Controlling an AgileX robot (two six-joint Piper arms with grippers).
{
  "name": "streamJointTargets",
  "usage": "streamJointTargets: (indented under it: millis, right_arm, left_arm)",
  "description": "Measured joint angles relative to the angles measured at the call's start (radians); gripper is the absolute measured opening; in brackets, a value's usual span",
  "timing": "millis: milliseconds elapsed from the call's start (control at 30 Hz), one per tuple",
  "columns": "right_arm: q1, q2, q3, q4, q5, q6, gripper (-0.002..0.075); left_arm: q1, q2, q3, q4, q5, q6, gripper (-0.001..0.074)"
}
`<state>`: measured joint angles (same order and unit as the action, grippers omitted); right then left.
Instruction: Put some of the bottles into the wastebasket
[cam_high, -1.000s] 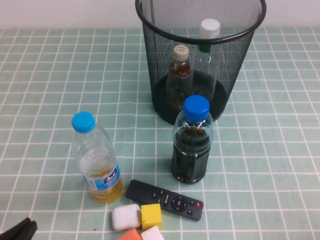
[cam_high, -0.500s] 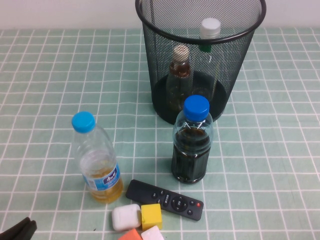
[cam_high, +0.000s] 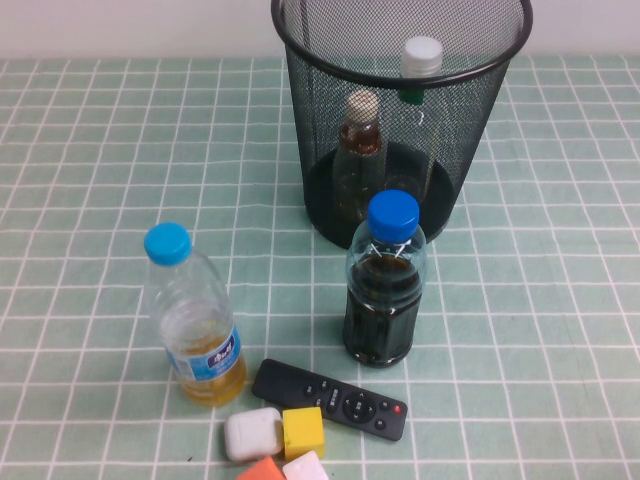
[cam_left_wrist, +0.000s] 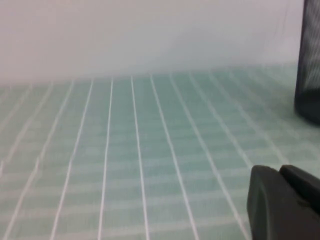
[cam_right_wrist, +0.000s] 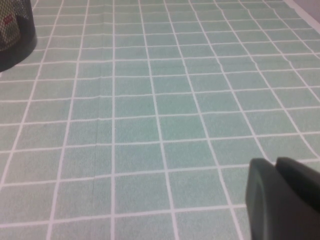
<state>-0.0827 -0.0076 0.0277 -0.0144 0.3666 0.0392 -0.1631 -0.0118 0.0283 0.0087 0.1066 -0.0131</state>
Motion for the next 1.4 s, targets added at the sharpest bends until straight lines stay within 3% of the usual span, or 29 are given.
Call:
streamJointTargets:
  millis: [267, 1400]
  right_arm:
    - [0.000, 0.000, 0.000, 0.000, 0.000, 0.000, -0.0006]
    - [0.000, 0.000, 0.000, 0.000, 0.000, 0.000, -0.0008]
  left_arm:
    - [0.013, 0.000, 0.000, 0.047, 0.241, -0.030, -0.0003]
    - [0.014, 0.000, 0.000, 0.053, 0.243, -0.042, -0.0004]
